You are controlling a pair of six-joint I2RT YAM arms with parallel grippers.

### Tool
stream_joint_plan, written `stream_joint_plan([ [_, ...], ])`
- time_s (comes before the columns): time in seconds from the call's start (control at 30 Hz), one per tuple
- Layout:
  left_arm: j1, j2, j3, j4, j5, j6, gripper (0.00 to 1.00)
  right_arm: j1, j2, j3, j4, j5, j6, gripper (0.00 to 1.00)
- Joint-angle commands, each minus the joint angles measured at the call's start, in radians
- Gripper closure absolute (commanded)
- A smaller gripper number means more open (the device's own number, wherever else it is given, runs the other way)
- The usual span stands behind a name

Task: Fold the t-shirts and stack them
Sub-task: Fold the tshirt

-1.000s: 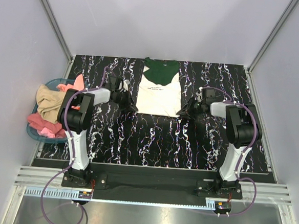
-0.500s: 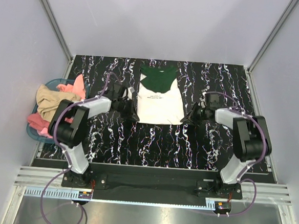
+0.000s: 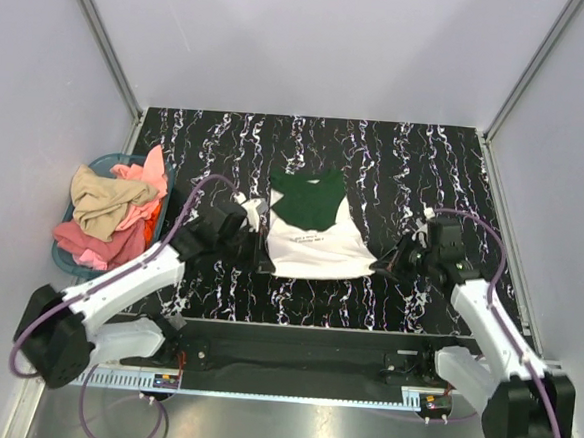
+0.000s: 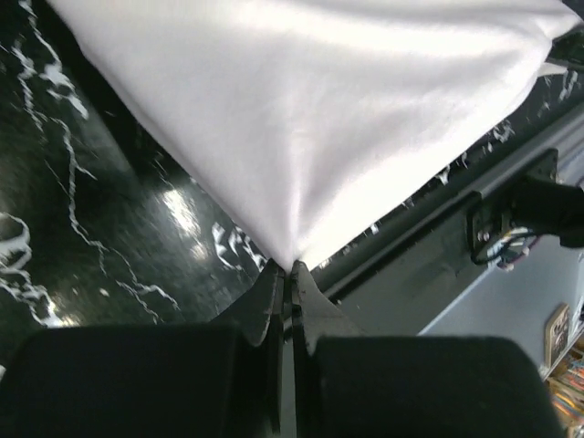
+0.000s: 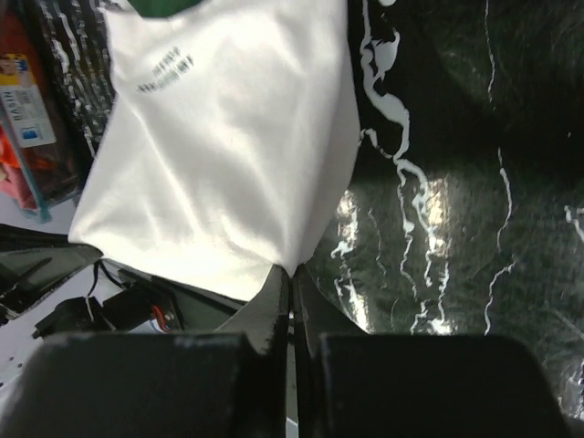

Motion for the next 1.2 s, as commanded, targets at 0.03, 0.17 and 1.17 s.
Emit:
stream_joint_plan([
  [0.03, -0.061, -0.109, -0.009, -0.046, -0.062, -0.083, 1.00, 0.006, -0.177, -0.011, -0.094, 0.007, 0.060, 1.00],
  [0.17, -0.061, -0.084, 0.008, -0.066, -0.093, -0.074, 1.00, 0.006, -0.186, 0.032, -0.096, 0.009, 0.048, 1.00],
  [1.17, 0.403, 0.865, 0.985, -0.079, 0.157, 0.164, 1.00, -0.011, 1.167, 1.309, -0.039, -0.163, -0.181, 0.96],
])
